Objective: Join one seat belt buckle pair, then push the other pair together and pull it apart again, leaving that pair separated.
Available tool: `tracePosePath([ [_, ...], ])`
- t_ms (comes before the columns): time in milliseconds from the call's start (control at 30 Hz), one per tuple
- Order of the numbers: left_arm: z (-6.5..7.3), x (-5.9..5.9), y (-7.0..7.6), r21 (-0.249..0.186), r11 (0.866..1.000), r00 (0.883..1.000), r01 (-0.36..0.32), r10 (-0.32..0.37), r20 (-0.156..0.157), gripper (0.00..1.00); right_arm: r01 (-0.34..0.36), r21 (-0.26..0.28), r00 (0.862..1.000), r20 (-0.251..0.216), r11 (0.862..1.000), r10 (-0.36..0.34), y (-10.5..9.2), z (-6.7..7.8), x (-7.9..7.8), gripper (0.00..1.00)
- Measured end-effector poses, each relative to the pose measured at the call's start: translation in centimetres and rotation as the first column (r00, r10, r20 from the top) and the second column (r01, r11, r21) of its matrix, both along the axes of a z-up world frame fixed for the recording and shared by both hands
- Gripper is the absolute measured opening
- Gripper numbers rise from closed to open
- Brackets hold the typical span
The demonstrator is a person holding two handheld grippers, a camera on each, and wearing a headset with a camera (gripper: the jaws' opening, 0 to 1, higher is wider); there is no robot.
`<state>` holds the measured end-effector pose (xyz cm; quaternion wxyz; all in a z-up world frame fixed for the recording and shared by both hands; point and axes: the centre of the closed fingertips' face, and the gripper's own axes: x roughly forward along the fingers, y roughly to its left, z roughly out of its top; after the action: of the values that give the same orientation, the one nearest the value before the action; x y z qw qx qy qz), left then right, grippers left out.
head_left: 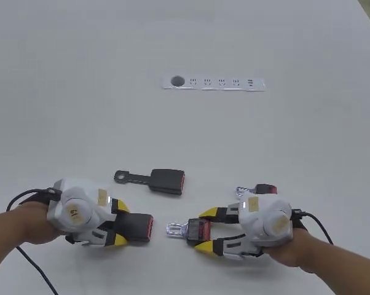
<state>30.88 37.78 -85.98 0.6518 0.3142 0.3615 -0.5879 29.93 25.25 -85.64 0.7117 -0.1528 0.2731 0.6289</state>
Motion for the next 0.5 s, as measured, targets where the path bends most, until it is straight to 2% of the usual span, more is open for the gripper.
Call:
tracePosePath([
  [500, 0.0, 0.0, 0.0, 0.002, 1.000, 1.000, -0.002, 0.002, 0.000, 0.35, 0.002, 0.031, 1.000, -0.005, 1.000, -0.002, 2.5, 0.1, 0.2, 0.36],
])
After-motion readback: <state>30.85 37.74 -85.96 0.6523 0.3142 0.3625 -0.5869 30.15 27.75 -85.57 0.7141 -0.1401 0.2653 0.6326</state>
